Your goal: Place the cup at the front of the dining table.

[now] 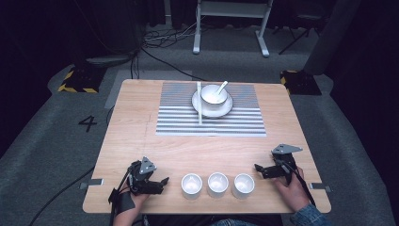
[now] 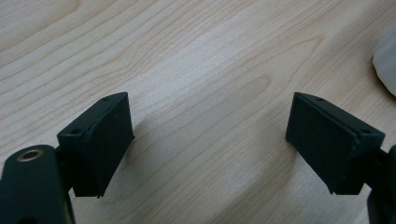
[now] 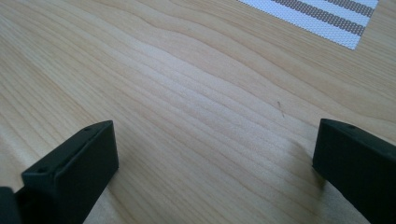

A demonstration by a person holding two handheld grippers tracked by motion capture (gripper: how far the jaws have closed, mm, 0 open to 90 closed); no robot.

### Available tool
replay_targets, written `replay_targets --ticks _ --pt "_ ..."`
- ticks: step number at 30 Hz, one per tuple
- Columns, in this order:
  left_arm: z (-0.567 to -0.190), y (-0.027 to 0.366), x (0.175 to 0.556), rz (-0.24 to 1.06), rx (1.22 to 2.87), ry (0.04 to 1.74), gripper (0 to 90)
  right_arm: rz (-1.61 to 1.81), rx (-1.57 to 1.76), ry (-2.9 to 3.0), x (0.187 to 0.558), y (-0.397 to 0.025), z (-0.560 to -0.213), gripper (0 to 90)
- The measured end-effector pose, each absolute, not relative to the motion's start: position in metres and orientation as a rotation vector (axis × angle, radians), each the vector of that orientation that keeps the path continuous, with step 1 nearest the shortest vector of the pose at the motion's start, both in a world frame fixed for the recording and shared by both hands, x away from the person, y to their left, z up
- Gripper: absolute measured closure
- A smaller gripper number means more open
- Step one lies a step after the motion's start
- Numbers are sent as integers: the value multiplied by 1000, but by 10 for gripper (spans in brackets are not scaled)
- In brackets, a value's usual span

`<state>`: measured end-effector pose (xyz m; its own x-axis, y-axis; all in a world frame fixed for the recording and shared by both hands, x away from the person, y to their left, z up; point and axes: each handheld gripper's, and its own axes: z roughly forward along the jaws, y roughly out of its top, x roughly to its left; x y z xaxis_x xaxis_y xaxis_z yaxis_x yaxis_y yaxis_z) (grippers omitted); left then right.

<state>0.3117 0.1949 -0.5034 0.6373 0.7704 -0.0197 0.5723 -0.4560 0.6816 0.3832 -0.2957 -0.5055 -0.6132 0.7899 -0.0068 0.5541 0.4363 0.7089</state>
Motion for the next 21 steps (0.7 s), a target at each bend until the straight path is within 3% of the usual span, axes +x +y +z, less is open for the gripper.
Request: replay_targets --ticks 9,21 --pt "-498 196 309 412 2149 1065 161 975 1150 2356 383 -296 -506 3" --pt "-472 194 291 529 1906 979 161 975 1150 2356 383 -296 -506 3"
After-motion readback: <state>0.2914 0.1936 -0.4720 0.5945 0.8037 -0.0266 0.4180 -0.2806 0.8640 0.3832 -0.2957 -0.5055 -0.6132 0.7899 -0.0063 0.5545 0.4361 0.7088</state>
